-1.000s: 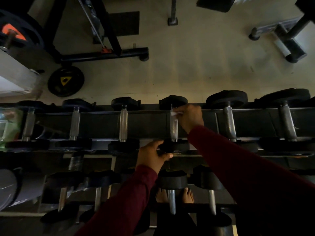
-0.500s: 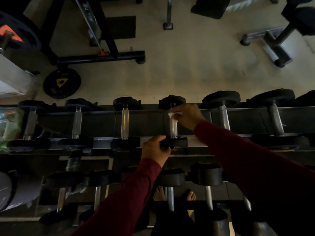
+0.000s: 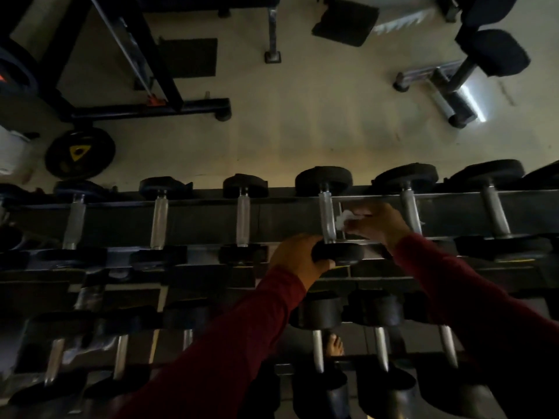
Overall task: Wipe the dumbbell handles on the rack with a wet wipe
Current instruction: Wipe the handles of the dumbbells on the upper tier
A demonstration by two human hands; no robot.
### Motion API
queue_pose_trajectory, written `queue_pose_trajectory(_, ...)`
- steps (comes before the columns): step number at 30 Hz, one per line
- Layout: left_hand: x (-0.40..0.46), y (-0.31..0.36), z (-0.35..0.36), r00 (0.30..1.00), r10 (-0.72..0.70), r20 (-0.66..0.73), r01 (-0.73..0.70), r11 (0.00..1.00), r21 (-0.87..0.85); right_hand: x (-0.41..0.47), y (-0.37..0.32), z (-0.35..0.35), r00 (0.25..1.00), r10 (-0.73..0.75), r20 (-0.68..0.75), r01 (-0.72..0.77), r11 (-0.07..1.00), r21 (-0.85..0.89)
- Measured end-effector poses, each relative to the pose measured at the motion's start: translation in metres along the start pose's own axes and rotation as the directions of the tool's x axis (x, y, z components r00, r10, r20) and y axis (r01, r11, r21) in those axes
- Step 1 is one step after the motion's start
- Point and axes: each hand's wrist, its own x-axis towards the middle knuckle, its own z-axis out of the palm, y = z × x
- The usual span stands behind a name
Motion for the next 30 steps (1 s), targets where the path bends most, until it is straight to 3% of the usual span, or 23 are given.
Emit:
queue_pose_trajectory(2,0.000,0.011,0.012,0.997,-0.081,-0.018,0.081,0.997,-0.001,0.007,0.005,-0.001,0.995,-0.098,0.035,0.104,0.917,-0.385)
queue_pose_trajectory(4,0.002,0.017,0.018,0.984,-0.165,-0.069,0.164,0.986,-0.018,0.017,0.004,0.006,0.981,-0.141,0.134,0.194,0.732,-0.653)
queue_pose_trajectory(7,0.004,0.023,0.022,0.963,-0.246,-0.109,0.245,0.969,-0.020,0.034,0.008,0.020,0.967,-0.100,0.233,0.247,0.576,-0.779)
queue_pose_trajectory(9,0.004,0.026,0.022,0.952,-0.281,-0.124,0.279,0.960,-0.034,0.043,0.012,0.026,0.964,-0.078,0.256,0.257,0.541,-0.801)
queue_pose_trajectory(15,0.004,0.030,0.026,0.926,-0.341,-0.161,0.334,0.940,-0.067,0.052,0.017,0.019,0.922,-0.056,0.384,0.343,0.579,-0.739)
queue_pose_trajectory(23,0.003,0.022,0.027,0.925,-0.349,-0.152,0.322,0.931,-0.175,0.047,0.018,0.021,0.939,-0.128,0.320,0.328,0.615,-0.717)
queue_pose_trajectory(27,0.001,0.017,0.028,0.922,-0.354,-0.156,0.315,0.921,-0.228,0.041,0.014,0.018,0.959,-0.093,0.267,0.249,0.728,-0.639)
queue_pose_trajectory(30,-0.003,0.012,0.029,0.926,-0.346,-0.151,0.290,0.908,-0.304,0.035,0.020,0.018,0.969,-0.138,0.205,0.212,0.891,-0.402)
